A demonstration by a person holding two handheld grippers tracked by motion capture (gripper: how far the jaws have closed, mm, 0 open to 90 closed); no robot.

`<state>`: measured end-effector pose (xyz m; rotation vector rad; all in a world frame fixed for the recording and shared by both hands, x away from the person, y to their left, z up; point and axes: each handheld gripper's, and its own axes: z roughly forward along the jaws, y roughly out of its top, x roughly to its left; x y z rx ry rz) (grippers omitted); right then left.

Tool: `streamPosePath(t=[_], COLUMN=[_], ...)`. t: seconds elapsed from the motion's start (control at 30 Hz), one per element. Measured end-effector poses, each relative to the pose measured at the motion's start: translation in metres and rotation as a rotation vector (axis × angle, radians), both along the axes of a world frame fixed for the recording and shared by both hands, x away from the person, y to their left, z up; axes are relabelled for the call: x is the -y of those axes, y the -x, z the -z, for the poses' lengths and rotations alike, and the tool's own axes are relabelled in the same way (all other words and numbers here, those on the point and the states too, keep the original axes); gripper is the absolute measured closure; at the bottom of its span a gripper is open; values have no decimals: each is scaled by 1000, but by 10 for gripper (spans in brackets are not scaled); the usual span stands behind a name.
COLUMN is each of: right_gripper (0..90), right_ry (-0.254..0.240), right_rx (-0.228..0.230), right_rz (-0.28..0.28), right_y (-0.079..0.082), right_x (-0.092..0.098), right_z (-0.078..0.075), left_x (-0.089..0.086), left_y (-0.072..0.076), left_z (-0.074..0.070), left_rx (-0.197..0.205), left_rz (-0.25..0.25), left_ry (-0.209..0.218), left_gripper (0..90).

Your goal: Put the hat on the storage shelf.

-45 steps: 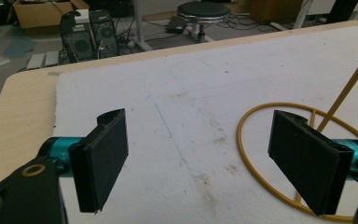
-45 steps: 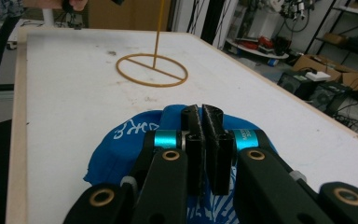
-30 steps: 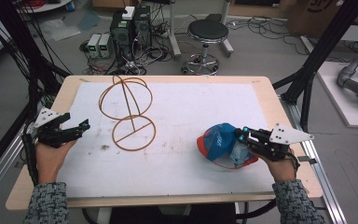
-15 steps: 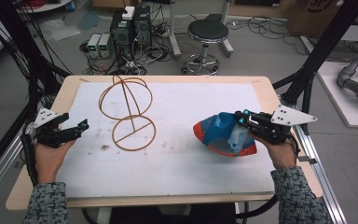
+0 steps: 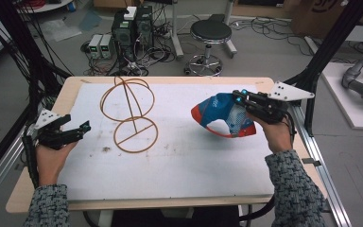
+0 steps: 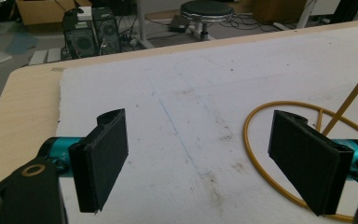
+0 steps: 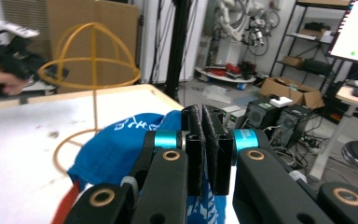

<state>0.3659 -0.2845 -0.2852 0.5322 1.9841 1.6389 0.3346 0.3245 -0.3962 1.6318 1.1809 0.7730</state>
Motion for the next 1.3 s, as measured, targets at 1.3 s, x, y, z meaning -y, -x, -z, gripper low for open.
streamPosePath(t=[1.3], right_gripper=[883], right_ry=[-168], right_rx=[26], right_rz=[41], right_y=[-69], right_x=[-119], right_z=[-70], left_x=[-1], left_y=[-2], left_z=[3], left_rx=[-4], left_rz=[4], left_ry=[11], left_gripper=[202])
